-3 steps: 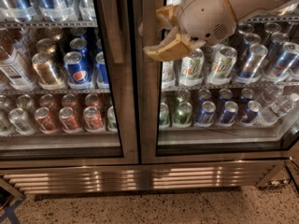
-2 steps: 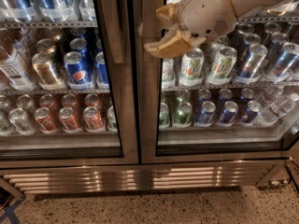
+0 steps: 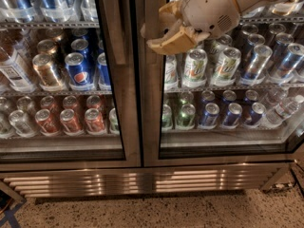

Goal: Open right fridge door

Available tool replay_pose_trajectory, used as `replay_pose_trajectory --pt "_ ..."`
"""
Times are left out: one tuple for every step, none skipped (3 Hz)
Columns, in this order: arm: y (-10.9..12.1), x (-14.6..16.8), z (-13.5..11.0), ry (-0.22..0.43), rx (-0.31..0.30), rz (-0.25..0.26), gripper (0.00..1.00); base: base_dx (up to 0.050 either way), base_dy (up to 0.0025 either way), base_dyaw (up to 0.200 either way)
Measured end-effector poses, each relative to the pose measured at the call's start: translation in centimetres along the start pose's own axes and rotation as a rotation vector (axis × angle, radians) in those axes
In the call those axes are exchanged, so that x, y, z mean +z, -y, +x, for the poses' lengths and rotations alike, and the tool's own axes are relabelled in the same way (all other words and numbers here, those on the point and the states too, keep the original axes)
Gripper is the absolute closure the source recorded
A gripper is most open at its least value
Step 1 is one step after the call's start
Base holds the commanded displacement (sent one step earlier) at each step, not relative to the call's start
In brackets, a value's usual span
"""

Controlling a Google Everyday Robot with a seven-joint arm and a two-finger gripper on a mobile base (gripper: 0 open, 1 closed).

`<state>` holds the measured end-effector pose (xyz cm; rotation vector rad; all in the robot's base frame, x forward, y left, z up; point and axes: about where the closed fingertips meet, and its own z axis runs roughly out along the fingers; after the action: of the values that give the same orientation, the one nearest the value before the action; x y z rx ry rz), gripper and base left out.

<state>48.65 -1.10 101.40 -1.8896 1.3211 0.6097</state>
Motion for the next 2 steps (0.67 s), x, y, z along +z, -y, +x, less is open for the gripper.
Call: replay_pose_trajectory --pt "0.30 -0.10 0.08 0.000 0.000 0.000 1.00 0.000 0.00000 0.000" --pt "0.70 -0.38 0.28 -0.017 0.003 0.015 1.00 0.000 0.00000 0.000"
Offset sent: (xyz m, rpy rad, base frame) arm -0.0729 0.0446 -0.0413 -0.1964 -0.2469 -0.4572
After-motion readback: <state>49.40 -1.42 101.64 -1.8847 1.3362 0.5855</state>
